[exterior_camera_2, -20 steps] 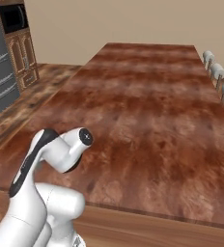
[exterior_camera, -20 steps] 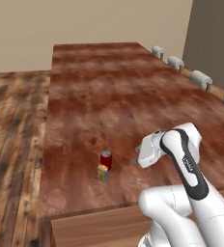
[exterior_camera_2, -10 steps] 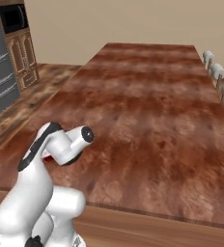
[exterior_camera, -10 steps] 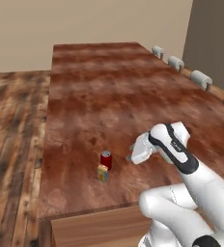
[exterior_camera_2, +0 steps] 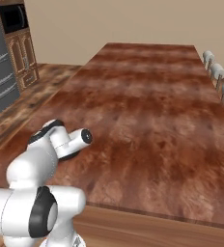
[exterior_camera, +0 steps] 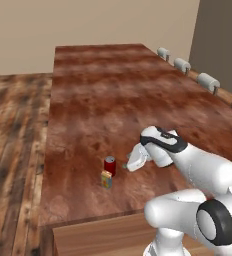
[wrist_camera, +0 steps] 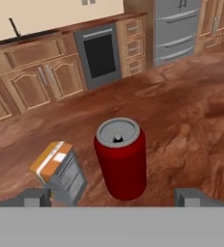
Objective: Pick the milk, boxed drink, can from the counter and place them in the open cabinet.
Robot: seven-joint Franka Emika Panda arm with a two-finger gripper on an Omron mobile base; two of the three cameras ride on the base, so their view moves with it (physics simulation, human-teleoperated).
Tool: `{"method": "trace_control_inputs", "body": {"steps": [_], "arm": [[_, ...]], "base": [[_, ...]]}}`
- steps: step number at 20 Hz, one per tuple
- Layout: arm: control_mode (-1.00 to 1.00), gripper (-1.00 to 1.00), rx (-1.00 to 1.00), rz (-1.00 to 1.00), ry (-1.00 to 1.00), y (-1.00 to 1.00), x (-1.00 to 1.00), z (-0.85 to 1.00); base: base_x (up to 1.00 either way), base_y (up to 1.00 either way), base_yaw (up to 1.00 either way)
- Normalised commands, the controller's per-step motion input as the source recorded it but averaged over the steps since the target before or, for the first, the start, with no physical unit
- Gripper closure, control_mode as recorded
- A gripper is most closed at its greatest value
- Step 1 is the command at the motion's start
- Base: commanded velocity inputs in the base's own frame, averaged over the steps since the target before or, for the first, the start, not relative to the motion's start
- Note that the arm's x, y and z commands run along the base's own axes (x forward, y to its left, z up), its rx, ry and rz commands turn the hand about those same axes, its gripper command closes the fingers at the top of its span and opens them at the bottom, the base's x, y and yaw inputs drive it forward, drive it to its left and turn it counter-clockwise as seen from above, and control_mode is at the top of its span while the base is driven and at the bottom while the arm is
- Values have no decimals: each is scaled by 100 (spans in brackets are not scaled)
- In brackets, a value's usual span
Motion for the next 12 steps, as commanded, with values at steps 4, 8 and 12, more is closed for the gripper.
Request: {"method": "trace_control_inputs", "body": {"steps": [4,8,12], "arm": [[-100,-100,0,0,0,3,24,-23],[-100,-100,0,0,0,0,0,0],[-100,-100,0,8,0,0,-7,0]], "base": [[0,0,0],[0,0,0],[0,0,0]]}}
